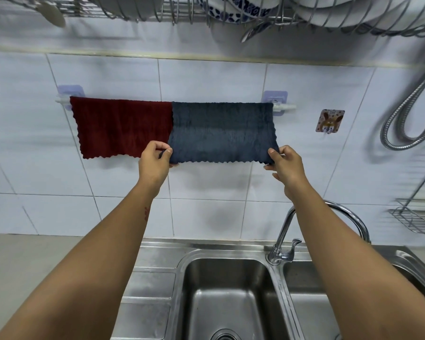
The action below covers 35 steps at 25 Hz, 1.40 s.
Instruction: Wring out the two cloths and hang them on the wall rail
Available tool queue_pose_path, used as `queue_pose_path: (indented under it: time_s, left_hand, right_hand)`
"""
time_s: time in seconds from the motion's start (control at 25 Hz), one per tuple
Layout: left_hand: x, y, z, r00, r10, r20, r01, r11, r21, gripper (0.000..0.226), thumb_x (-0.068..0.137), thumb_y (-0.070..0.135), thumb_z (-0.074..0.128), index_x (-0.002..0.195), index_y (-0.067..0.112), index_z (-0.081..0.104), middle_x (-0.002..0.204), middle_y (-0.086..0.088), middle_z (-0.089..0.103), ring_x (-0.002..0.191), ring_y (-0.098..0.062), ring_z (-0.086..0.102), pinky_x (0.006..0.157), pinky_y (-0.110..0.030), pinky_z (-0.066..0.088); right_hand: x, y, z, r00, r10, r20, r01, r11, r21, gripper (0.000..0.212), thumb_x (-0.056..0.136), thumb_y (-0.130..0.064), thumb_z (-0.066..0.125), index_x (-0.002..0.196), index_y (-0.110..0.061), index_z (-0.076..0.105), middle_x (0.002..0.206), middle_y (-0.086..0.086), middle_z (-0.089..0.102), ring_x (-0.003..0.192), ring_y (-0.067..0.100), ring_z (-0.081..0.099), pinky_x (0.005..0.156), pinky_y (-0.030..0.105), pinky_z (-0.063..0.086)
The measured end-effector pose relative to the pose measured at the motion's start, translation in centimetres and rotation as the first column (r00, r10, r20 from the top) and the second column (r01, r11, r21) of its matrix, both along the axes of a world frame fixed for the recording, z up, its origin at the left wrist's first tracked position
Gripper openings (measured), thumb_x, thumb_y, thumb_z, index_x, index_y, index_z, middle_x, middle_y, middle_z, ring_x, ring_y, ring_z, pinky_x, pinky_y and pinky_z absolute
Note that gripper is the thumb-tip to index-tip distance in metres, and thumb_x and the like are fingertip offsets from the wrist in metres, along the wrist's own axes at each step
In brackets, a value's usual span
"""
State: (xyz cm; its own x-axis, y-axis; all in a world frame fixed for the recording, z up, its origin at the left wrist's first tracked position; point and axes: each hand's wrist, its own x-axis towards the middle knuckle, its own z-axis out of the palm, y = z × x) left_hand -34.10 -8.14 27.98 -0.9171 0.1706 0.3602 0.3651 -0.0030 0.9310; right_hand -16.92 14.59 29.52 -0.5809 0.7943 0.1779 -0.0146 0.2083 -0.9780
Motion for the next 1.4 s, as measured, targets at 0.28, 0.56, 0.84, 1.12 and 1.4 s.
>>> queue_pose_path:
  time_s: [0.28, 0.56, 0.84, 1.12, 1.4]
  left_hand:
    - [-0.3, 0.7, 0.3, 0.998, -0.061, 0.029, 0.061, 0.998, -0.013, 0.007, 0.094, 0.014, 0.059, 0.097, 0.008, 0.060, 0.104, -0.010, 0.063, 0.099, -0.024, 0.063, 0.069, -0.020, 0.056]
    - [-1.4, 0.5, -0.4, 1.000, 0.011, -0.027, -0.013, 0.998, -0.067, 0.018, 0.089, 0.021, 0.066, 0.075, 0.014, 0.058, 0.076, -0.001, 0.059, 0.079, -0.016, 0.057, 0.086, -0.041, 0.057]
    - [-2.1, -0.5, -0.7, 0.996, 0.045, -0.080, -0.051, 0.996, -0.075, 0.009, 0.089, 0.021, 0.066, 0.088, 0.017, 0.059, 0.076, 0.000, 0.062, 0.081, -0.018, 0.062, 0.087, -0.044, 0.056]
    - [-2.4, -0.5, -0.8, 0.999, 0.044, -0.019, -0.047, 0.989, -0.142, 0.012, 0.090, 0.025, 0.065, 0.087, 0.014, 0.065, 0.087, -0.006, 0.069, 0.089, -0.023, 0.067, 0.089, -0.041, 0.056]
    - [-2.4, -0.6, -0.8, 0.997, 0.077, -0.013, -0.078, 0.975, -0.207, 0.010, 0.092, 0.022, 0.063, 0.088, 0.013, 0.065, 0.088, -0.006, 0.069, 0.091, -0.026, 0.068, 0.090, -0.039, 0.055]
  right_hand:
    - [-0.4, 0.4, -0.2, 1.000, -0.009, 0.014, 0.008, 1.000, 0.005, 0.025, 0.096, -0.027, 0.054, 0.076, -0.018, 0.043, 0.091, 0.004, 0.065, 0.072, 0.011, 0.067, 0.074, 0.033, 0.045]
    - [-0.6, 0.9, -0.2, 1.000, -0.025, -0.001, 0.025, 0.999, 0.040, 0.027, 0.092, -0.024, 0.061, 0.075, -0.018, 0.041, 0.091, 0.007, 0.062, 0.066, 0.013, 0.063, 0.070, 0.029, 0.046]
    - [-0.8, 1.0, -0.6, 1.000, 0.002, 0.003, -0.002, 0.999, 0.045, 0.026, 0.093, -0.025, 0.060, 0.076, -0.018, 0.042, 0.087, 0.004, 0.064, 0.067, 0.012, 0.062, 0.068, 0.029, 0.046]
    - [-0.9, 1.7, -1.0, 1.000, -0.013, 0.003, 0.012, 0.997, 0.076, 0.026, 0.093, -0.025, 0.060, 0.074, -0.018, 0.044, 0.086, 0.003, 0.063, 0.065, 0.015, 0.058, 0.065, 0.026, 0.045]
    - [-1.3, 1.8, -1.5, 0.999, -0.036, 0.026, 0.034, 0.997, 0.072, 0.015, 0.091, -0.024, 0.060, 0.080, -0.018, 0.053, 0.088, 0.001, 0.066, 0.066, 0.014, 0.060, 0.075, 0.032, 0.047]
